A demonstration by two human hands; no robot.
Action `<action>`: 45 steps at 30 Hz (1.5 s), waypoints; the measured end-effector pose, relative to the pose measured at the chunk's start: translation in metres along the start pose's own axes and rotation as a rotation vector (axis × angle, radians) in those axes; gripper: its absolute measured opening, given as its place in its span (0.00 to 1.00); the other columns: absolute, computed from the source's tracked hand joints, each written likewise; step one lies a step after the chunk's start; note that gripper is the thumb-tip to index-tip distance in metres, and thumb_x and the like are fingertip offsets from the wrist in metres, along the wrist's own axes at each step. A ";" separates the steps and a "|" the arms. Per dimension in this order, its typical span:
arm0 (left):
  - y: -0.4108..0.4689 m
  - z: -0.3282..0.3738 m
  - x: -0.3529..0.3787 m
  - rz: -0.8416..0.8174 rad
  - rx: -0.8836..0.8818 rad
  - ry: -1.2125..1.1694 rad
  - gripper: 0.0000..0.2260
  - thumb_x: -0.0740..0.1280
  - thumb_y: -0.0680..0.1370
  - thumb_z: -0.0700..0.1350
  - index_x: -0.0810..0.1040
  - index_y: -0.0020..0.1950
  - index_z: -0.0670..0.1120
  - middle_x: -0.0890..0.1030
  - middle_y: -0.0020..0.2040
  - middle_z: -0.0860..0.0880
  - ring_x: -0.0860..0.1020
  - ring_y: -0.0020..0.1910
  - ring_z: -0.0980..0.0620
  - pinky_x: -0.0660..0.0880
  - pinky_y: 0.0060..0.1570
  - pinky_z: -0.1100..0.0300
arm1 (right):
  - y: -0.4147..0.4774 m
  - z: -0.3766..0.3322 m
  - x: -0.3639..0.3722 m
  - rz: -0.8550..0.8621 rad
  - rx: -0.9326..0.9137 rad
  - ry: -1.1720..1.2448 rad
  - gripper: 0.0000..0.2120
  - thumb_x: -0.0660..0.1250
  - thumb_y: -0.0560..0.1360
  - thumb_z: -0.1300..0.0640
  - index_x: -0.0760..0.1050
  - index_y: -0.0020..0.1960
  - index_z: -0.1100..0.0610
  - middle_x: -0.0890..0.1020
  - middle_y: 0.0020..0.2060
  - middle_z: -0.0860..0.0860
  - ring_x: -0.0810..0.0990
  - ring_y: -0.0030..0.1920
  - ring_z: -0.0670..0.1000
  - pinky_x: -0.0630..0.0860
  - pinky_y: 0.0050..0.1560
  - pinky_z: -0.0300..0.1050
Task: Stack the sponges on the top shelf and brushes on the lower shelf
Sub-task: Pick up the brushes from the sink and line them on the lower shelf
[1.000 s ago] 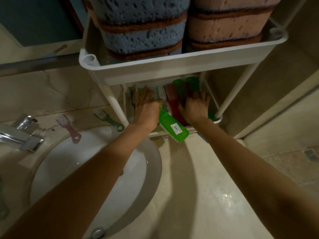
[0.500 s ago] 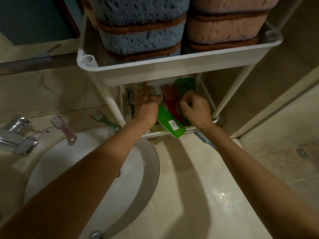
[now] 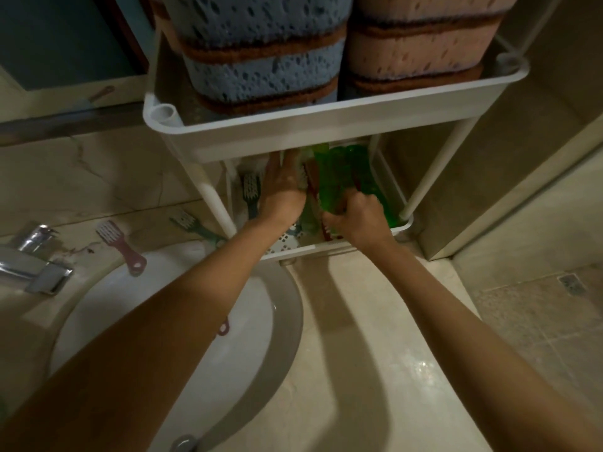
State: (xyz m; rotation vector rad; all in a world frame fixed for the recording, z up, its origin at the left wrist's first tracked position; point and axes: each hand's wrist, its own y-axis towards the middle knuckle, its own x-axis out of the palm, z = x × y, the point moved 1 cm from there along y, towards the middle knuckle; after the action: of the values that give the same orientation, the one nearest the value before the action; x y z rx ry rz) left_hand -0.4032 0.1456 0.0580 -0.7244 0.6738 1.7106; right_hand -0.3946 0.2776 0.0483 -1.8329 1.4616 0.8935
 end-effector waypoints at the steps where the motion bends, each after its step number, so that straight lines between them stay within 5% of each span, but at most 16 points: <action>1: -0.002 -0.003 -0.001 0.015 -0.062 -0.059 0.21 0.58 0.76 0.33 0.66 0.69 0.42 0.65 0.71 0.42 0.64 0.69 0.44 0.62 0.65 0.60 | 0.003 -0.003 0.003 0.013 0.033 0.002 0.17 0.68 0.73 0.51 0.74 0.52 0.64 0.80 0.47 0.62 0.80 0.49 0.61 0.72 0.46 0.46; 4: -0.009 -0.020 0.003 -0.059 -0.271 -0.197 0.18 0.55 0.75 0.29 0.69 0.65 0.39 0.72 0.64 0.38 0.72 0.62 0.41 0.67 0.50 0.62 | 0.006 -0.015 0.015 0.003 0.066 -0.081 0.18 0.67 0.74 0.51 0.74 0.55 0.64 0.79 0.52 0.61 0.79 0.52 0.60 0.75 0.51 0.48; 9: -0.020 -0.040 0.009 -0.114 -0.420 -0.422 0.15 0.54 0.77 0.30 0.71 0.61 0.37 0.76 0.54 0.37 0.77 0.52 0.40 0.77 0.47 0.53 | 0.004 -0.022 0.027 -0.028 0.084 -0.204 0.23 0.67 0.74 0.54 0.65 0.64 0.64 0.74 0.58 0.63 0.77 0.57 0.62 0.74 0.55 0.51; 13: -0.026 -0.024 0.009 -0.128 -0.565 -0.690 0.13 0.49 0.79 0.29 0.72 0.48 0.38 0.73 0.40 0.41 0.75 0.40 0.44 0.76 0.33 0.66 | 0.001 -0.021 0.029 -0.042 0.092 -0.229 0.25 0.67 0.75 0.55 0.63 0.66 0.64 0.69 0.62 0.63 0.76 0.57 0.62 0.73 0.55 0.50; 16: -0.028 -0.018 0.010 -0.244 -0.599 -0.738 0.14 0.50 0.81 0.32 0.67 0.65 0.31 0.74 0.56 0.30 0.75 0.58 0.35 0.73 0.54 0.54 | 0.000 -0.021 0.029 -0.046 0.104 -0.211 0.23 0.67 0.75 0.57 0.65 0.65 0.64 0.67 0.64 0.63 0.77 0.57 0.61 0.74 0.56 0.50; 18: -0.029 -0.018 0.008 -0.274 -0.612 -0.721 0.15 0.51 0.81 0.33 0.66 0.66 0.28 0.71 0.64 0.28 0.72 0.63 0.33 0.71 0.57 0.51 | -0.001 -0.019 0.027 -0.038 0.115 -0.192 0.20 0.65 0.76 0.58 0.67 0.64 0.64 0.67 0.63 0.62 0.77 0.57 0.61 0.74 0.56 0.50; 26: -0.027 -0.010 0.023 -0.334 -0.502 -0.554 0.15 0.56 0.82 0.38 0.66 0.67 0.34 0.74 0.62 0.31 0.76 0.59 0.35 0.74 0.51 0.55 | -0.005 0.016 0.000 0.181 0.093 -0.136 0.12 0.60 0.77 0.61 0.72 0.58 0.65 0.73 0.58 0.62 0.74 0.57 0.62 0.73 0.54 0.53; 29: -0.023 -0.006 0.030 -0.363 -0.410 -0.413 0.16 0.58 0.81 0.42 0.68 0.67 0.37 0.77 0.58 0.34 0.80 0.46 0.40 0.76 0.35 0.65 | -0.001 0.033 -0.002 0.194 0.058 -0.127 0.15 0.59 0.77 0.62 0.71 0.63 0.62 0.70 0.64 0.62 0.66 0.66 0.62 0.66 0.65 0.54; 32: -0.017 -0.005 0.037 -0.334 -0.339 -0.318 0.16 0.60 0.80 0.41 0.69 0.68 0.41 0.77 0.48 0.41 0.73 0.31 0.54 0.69 0.20 0.73 | 0.003 0.044 0.000 0.096 0.015 -0.152 0.20 0.57 0.79 0.59 0.64 0.71 0.57 0.63 0.71 0.59 0.62 0.70 0.62 0.62 0.70 0.55; 35: -0.012 -0.006 0.041 -0.314 -0.316 -0.273 0.17 0.61 0.79 0.38 0.68 0.68 0.43 0.77 0.49 0.41 0.73 0.31 0.54 0.70 0.22 0.71 | 0.008 0.050 0.006 0.007 -0.027 -0.230 0.23 0.54 0.80 0.53 0.57 0.74 0.53 0.59 0.74 0.58 0.61 0.72 0.62 0.62 0.71 0.57; 40: -0.009 -0.007 0.046 -0.306 -0.321 -0.335 0.21 0.60 0.79 0.35 0.65 0.72 0.44 0.75 0.63 0.40 0.79 0.56 0.40 0.77 0.42 0.59 | 0.016 0.058 0.014 -0.136 -0.035 -0.313 0.26 0.53 0.80 0.55 0.49 0.76 0.47 0.52 0.75 0.60 0.67 0.68 0.64 0.65 0.70 0.58; 42: -0.010 -0.007 0.048 -0.299 -0.311 -0.346 0.20 0.60 0.79 0.35 0.66 0.71 0.45 0.76 0.63 0.40 0.79 0.55 0.41 0.76 0.45 0.58 | 0.017 0.058 0.015 -0.139 -0.041 -0.314 0.26 0.53 0.80 0.55 0.49 0.76 0.48 0.52 0.75 0.61 0.67 0.69 0.64 0.65 0.70 0.59; 45: -0.009 -0.011 0.051 -0.274 -0.310 -0.346 0.19 0.60 0.79 0.36 0.68 0.70 0.45 0.76 0.61 0.39 0.77 0.46 0.45 0.75 0.35 0.64 | 0.016 0.061 0.016 -0.124 -0.058 -0.317 0.26 0.53 0.80 0.55 0.49 0.76 0.48 0.53 0.75 0.61 0.65 0.70 0.65 0.63 0.70 0.60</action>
State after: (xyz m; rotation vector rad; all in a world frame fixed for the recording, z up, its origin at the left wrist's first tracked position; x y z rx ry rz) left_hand -0.4034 0.1714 0.0116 -0.6742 0.0642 1.6446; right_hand -0.4152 0.3142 -0.0010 -1.7082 1.1257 1.1151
